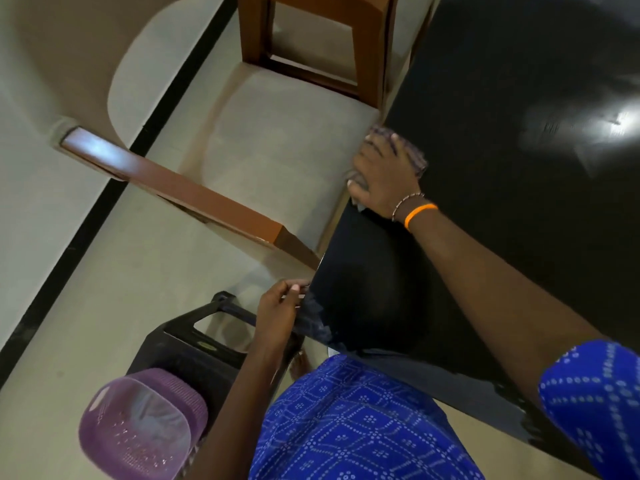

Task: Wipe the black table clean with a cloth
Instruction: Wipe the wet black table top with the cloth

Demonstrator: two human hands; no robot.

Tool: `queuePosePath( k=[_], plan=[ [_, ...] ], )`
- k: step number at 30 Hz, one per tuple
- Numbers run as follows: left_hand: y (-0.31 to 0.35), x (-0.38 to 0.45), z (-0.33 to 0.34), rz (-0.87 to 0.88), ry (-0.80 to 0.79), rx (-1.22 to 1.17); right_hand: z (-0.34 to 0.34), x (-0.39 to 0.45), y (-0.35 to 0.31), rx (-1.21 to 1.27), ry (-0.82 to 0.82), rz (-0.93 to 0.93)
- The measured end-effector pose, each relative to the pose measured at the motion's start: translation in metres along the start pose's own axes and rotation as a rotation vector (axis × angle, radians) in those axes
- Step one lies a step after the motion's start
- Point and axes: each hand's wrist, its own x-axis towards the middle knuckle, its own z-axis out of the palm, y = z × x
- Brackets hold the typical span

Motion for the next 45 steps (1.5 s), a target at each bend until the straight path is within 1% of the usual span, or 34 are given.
queuePosePath(
  k=[2,6,11,14,17,19,22,26,29,31,34,35,37,39,43,45],
  plan=[
    [-0.006,0.0,-0.004,0.0,-0.012,-0.019,0.008,-0.024,-0.027,0.005,-0.003,-0.03],
    [-0.021,0.0,-0.016,0.033,-0.027,-0.035,0.026,-0.076,-0.087,0.031,0.051,-0.053],
    [-0.038,-0.008,-0.034,-0.004,-0.056,-0.108,0.049,-0.139,-0.158,0.05,0.076,-0.047],
    [-0.048,-0.015,-0.039,-0.025,-0.103,-0.17,0.06,-0.159,-0.173,0.026,0.088,0.012],
    [-0.051,-0.02,-0.037,-0.022,-0.162,-0.21,0.065,-0.174,-0.167,0.008,0.073,0.071],
    [-0.048,-0.023,-0.033,-0.02,-0.188,-0.213,0.064,-0.19,-0.157,0.014,0.073,0.157],
    [-0.048,-0.022,-0.03,0.011,-0.194,-0.181,0.062,-0.225,-0.132,0.012,0.108,0.343],
    [-0.049,-0.02,-0.034,0.08,-0.212,-0.077,0.063,-0.279,-0.093,0.02,0.114,0.591],
    [-0.045,-0.017,-0.036,0.112,-0.215,-0.01,0.06,-0.31,-0.073,0.051,0.159,0.78],
    [-0.045,-0.014,-0.038,0.128,-0.223,0.034,0.057,-0.316,-0.071,0.059,0.172,0.892],
    [-0.046,-0.012,-0.04,0.157,-0.226,0.076,0.058,-0.296,-0.089,0.08,0.19,1.036],
    [-0.046,-0.011,-0.04,0.179,-0.226,0.094,0.058,-0.284,-0.1,0.09,0.189,1.045],
    [-0.045,-0.009,-0.04,0.221,-0.222,0.143,0.061,-0.257,-0.125,0.112,0.154,0.976],
    [-0.043,-0.01,-0.04,0.244,-0.218,0.204,0.063,-0.227,-0.155,0.106,0.12,0.854],
    [-0.038,-0.017,-0.037,0.282,-0.196,0.259,0.067,-0.18,-0.204,0.109,0.114,0.577],
    [-0.037,-0.024,-0.031,0.354,-0.096,0.322,0.068,-0.181,-0.204,0.127,0.13,0.464]
  ],
)
